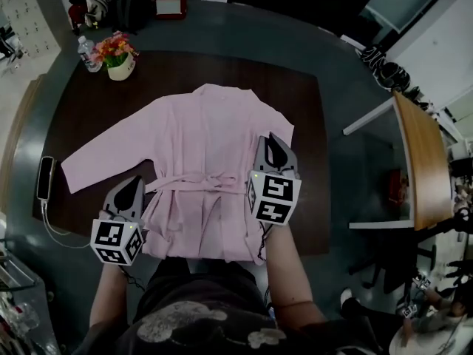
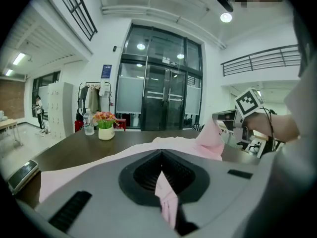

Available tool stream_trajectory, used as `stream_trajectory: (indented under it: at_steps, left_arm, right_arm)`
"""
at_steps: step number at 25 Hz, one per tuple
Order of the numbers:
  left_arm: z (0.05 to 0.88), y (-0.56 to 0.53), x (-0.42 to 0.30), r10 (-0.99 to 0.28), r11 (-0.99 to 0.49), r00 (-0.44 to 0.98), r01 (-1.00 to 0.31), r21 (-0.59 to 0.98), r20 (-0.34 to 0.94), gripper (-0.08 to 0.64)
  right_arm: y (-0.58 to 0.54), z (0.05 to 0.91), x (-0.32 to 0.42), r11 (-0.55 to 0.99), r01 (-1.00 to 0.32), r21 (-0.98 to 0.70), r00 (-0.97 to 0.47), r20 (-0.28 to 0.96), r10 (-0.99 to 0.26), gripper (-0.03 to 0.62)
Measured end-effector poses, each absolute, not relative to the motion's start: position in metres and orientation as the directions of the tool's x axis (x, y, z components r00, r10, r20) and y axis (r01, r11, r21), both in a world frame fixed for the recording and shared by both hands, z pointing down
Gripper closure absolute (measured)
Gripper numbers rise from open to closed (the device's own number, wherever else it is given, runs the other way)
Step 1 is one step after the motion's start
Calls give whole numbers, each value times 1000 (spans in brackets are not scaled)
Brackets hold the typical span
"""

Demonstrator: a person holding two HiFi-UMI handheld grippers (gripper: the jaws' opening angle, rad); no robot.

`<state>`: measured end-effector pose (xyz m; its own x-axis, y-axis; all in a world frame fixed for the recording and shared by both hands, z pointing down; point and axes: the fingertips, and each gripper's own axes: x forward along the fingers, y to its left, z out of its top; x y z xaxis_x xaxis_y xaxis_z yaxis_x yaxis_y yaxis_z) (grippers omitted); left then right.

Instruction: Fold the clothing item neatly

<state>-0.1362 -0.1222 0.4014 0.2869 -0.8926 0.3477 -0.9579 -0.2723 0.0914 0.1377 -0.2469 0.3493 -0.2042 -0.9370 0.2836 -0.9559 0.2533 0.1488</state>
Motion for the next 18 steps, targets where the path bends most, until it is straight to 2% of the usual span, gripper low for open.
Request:
stream_trajectory:
  at_steps: [8, 18]
  left_arm:
    - [410, -148, -208, -861, -338, 366, -931, 139, 353, 551]
    - [435, -154, -256, -828, -354, 397, -918, 179, 397, 551]
  right_arm:
    - [-267, 395, 27, 324, -903, 283, -202, 386, -900, 583]
    - [-246, 497, -65, 523, -779, 344, -260, 582, -770, 581]
